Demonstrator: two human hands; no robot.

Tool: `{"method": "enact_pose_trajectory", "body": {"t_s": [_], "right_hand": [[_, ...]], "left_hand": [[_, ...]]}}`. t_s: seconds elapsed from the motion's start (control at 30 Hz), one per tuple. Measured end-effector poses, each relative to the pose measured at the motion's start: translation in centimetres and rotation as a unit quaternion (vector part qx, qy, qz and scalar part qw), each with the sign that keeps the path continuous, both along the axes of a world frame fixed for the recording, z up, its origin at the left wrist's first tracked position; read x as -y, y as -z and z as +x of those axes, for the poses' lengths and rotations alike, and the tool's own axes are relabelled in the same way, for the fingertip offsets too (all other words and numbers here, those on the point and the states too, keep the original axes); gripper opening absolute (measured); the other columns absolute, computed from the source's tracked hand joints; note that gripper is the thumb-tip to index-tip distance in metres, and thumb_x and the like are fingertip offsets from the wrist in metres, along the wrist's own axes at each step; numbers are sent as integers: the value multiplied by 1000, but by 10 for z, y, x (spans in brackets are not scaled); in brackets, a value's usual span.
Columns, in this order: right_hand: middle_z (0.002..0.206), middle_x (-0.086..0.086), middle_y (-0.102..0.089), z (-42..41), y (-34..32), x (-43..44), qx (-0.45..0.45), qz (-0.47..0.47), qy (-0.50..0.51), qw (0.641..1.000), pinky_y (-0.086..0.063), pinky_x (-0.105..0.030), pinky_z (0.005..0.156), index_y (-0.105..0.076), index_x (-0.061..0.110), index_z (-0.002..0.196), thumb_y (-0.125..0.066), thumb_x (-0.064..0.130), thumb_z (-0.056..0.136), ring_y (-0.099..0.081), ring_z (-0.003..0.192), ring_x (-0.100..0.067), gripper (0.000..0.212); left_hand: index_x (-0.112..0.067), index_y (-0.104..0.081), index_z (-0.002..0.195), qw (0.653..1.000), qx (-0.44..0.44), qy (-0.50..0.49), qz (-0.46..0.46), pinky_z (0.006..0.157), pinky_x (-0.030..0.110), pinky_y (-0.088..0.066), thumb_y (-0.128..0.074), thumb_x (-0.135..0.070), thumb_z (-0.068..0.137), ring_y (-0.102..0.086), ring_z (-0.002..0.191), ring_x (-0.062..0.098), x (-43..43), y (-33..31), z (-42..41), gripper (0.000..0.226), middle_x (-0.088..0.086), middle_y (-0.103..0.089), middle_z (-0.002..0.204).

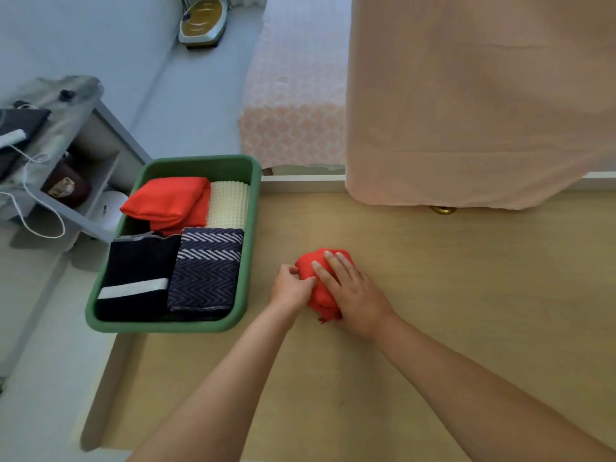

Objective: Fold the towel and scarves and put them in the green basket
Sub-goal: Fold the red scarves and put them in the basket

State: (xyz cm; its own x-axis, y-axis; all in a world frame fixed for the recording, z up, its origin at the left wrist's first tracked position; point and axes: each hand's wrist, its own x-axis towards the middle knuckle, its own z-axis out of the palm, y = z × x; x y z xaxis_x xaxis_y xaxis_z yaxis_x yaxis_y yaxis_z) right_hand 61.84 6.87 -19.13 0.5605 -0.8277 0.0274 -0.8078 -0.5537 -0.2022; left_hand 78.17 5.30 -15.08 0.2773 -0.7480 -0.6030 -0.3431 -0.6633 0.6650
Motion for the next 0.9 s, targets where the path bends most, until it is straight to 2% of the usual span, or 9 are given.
{"method": "enact_pose_trajectory", "body": {"t_s": [0.1,0.23,0.33,0.4,0.47,0.57,0.67,0.77,0.9], "right_hand": [[154,-21,-36,4,0,1,-30,-11,-35,999,-48,-56,97,-29,29,151,-73,32,75,-41,137,-45,88],[150,-23,-41,4,-7,8,7,42,3,999,-51,-57,94,-40,20,148,-81,34,70,-45,132,-47,89],[154,-20,-36,-3,-19,11,74,101,40,991,-38,-47,112,-40,15,150,-75,36,74,-38,140,-41,86],[149,-18,-44,-7,-29,12,134,122,74,981,-38,-41,112,-46,11,143,-65,42,72,-43,137,-35,80],[138,-12,-54,-10,-39,11,182,150,98,967,-44,-36,105,-49,13,134,-56,48,68,-51,129,-28,75],[128,-3,-56,-16,-43,3,228,173,113,951,-45,-29,95,-47,19,131,-66,38,70,-55,118,-23,67],[143,0,-44,-19,-44,-4,210,130,119,962,-43,-32,101,-37,25,143,-68,46,69,-44,130,-19,83],[147,2,-41,-18,-50,-4,162,145,89,972,-46,-37,102,-31,26,149,-71,40,74,-44,133,-23,86],[127,8,-57,-6,-71,4,140,130,100,977,-53,-37,84,-43,37,137,-68,44,71,-58,112,-22,71]], "left_hand": [[-26,-48,117,1000,-21,23,-3,77,50,-59,-65,-47,78,-70,86,26,-21,12,4,47,7,-68,106],[-18,-49,139,978,95,128,-131,107,35,-40,-57,-34,95,-53,122,22,-36,5,6,48,6,-53,133],[-21,-39,147,906,170,282,-266,116,32,-26,-57,-25,81,-30,140,19,-39,-11,13,69,2,-34,151],[-25,-25,153,843,222,408,-271,118,34,-24,-60,-31,70,-18,147,16,-36,-18,14,90,-3,-22,158],[-24,-23,152,810,249,446,-288,116,37,-30,-66,-29,70,-22,145,18,-31,-20,8,93,-3,-26,156],[-21,-42,142,819,235,421,-312,101,40,-46,-66,-13,77,-37,133,19,-21,-25,-3,70,-2,-45,141],[-23,-47,135,842,217,405,-281,90,37,-49,-66,-11,76,-46,124,19,-18,-30,-7,64,-3,-50,134],[-23,-47,135,850,202,412,-257,91,37,-48,-70,-13,75,-50,120,21,-20,-32,-3,65,-3,-52,130],[-26,-48,133,854,176,403,-279,94,32,-46,-65,-18,79,-53,117,16,-18,-51,14,57,-6,-55,126]]}}
